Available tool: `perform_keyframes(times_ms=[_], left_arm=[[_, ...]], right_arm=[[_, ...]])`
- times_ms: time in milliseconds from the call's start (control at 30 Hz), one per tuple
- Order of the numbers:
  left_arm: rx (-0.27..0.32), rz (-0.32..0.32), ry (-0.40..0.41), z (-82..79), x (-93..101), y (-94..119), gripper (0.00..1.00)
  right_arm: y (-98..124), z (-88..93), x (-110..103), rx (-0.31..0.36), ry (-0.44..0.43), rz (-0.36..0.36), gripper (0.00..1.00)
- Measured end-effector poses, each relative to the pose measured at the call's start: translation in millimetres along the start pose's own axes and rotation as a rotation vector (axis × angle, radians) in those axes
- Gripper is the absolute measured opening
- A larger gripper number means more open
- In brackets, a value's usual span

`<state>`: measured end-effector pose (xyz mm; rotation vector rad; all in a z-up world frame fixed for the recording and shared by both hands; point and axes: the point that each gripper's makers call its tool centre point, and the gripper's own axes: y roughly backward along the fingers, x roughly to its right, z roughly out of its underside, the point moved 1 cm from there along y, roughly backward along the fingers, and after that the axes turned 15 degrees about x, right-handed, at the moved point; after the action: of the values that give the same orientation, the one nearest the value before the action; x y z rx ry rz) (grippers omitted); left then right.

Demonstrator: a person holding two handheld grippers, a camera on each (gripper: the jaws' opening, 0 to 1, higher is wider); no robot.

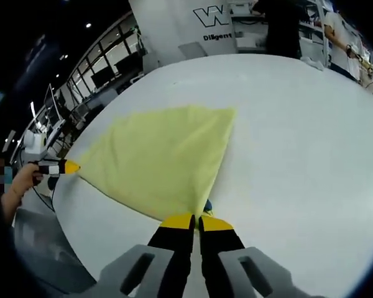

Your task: Fold the garment on the visible template until the final outline fits inside the template.

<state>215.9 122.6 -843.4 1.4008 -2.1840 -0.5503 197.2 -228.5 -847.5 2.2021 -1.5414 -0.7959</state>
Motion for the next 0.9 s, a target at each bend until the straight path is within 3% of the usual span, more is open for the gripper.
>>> perform_keyframes(times_ms=[233,433,467,500,600,767,900], left_arm=[[-0.01,-0.006,0.037,8.1,2.0,8.0,0.01],[0.002,-0.013,0.009,6.6,2.5,6.4,0.03],[0.006,-0.013,0.012,5.4,2.9,6.6,0.05],[0.018,-0.008,0.01,3.0,5.1,7.8,0.11],[0.041,0.003,0.013,-2.3,9.7,10.7,0.27],[0.115,0.01,0.015,-22.2,20.4,26.8,0.54],[0.121,-0.002,0.004,-25.4,26.4,42.3,0.73]], right_arm=[[7.2,4.6,-3.0,-0.007,0.013,0.005,0.0],[7.3,4.1,-0.6,-0.01,0.067,0.03,0.02],[8.1,1.4,-1.4,0.003,0.07,0.03,0.06],[8.3,-8.0,-4.1,0.058,0.073,0.019,0.11],[14.3,-16.1,-7.7,0.096,0.07,0.015,0.26],[27.9,-24.0,-22.2,0.134,0.071,-0.018,0.6],[41.5,-26.1,-37.8,0.153,0.056,-0.047,0.78]])
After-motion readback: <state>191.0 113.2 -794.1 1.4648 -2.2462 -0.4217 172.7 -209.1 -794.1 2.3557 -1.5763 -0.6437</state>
